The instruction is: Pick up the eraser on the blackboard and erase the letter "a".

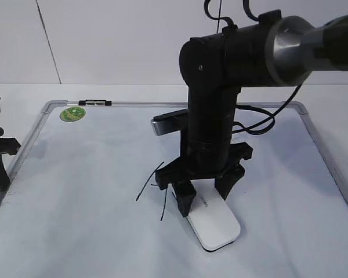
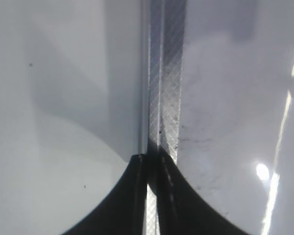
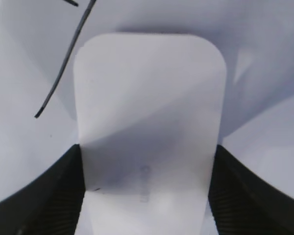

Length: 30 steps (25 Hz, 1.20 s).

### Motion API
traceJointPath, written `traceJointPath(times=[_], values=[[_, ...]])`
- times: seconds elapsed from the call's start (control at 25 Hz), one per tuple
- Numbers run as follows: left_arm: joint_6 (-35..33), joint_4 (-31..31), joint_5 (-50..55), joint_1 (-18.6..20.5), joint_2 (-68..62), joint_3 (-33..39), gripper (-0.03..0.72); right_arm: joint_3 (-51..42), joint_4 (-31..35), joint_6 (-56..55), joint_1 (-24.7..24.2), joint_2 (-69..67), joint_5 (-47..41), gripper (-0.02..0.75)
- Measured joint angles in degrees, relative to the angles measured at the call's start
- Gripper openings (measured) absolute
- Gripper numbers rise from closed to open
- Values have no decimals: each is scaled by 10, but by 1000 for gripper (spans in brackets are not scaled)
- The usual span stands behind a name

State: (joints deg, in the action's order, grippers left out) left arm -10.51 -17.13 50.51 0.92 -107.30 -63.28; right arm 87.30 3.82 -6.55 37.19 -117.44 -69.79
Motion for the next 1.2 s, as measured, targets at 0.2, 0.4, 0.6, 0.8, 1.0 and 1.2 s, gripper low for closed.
traceJointPath(times=[0.2, 0.4, 0.6, 0.8, 1.0, 1.2], values=[[0, 0, 0, 0, 0, 0, 21, 0, 0, 0, 9, 0, 0, 526], [0, 0, 0, 0, 0, 0, 22, 0, -3, -1, 9, 0, 0, 526], [0, 0, 0, 0, 0, 0, 22, 0, -9, -11, 9, 0, 0, 526], [0, 0, 0, 0, 0, 0, 23, 0, -6, -11, -5, 0, 0, 526], [0, -1, 0, 0, 0, 0, 23, 0, 9, -11, -19, 0, -1, 526], [0, -1, 0, 0, 0, 0, 23, 0, 15, -13, -25, 0, -1, 526]])
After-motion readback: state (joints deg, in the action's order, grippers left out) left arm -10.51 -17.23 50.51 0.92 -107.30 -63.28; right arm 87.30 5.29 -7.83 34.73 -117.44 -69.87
